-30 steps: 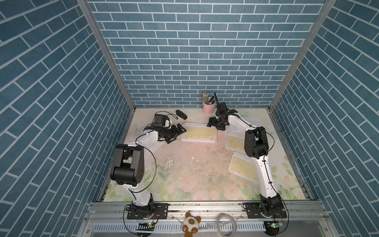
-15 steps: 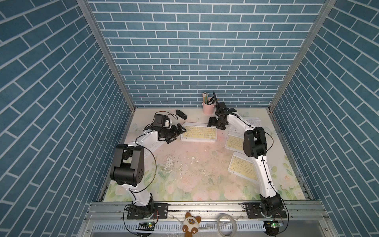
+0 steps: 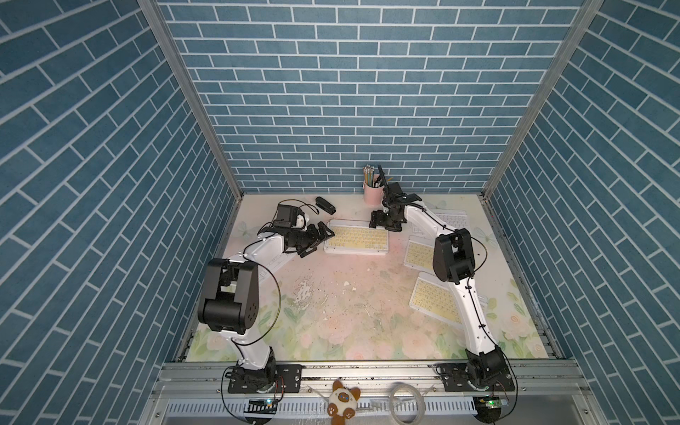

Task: Stack the numeric keypads
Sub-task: Adjust the numeric keypad.

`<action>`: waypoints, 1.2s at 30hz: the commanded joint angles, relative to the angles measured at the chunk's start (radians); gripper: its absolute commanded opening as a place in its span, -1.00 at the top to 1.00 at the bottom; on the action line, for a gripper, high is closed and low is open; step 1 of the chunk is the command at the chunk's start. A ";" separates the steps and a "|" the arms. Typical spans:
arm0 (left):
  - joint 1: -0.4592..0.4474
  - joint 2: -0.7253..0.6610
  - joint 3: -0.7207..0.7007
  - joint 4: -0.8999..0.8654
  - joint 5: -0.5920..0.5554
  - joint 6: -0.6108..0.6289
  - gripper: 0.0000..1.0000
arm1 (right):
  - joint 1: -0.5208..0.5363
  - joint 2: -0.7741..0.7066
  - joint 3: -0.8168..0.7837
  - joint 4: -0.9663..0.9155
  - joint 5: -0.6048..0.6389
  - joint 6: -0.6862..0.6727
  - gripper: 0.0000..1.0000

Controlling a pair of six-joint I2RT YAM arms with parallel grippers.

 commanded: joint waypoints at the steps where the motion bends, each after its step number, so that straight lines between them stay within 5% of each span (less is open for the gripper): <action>1: 0.003 0.007 -0.011 0.007 0.008 0.009 -0.99 | 0.016 0.026 0.030 -0.031 0.009 -0.052 -0.70; 19: 0.006 0.021 0.009 -0.010 0.006 0.012 -0.99 | 0.019 0.009 0.035 -0.043 0.029 -0.112 -0.70; 36: 0.022 0.237 0.385 -0.251 -0.079 0.150 -0.99 | -0.003 -0.160 -0.125 0.070 -0.024 -0.107 -0.83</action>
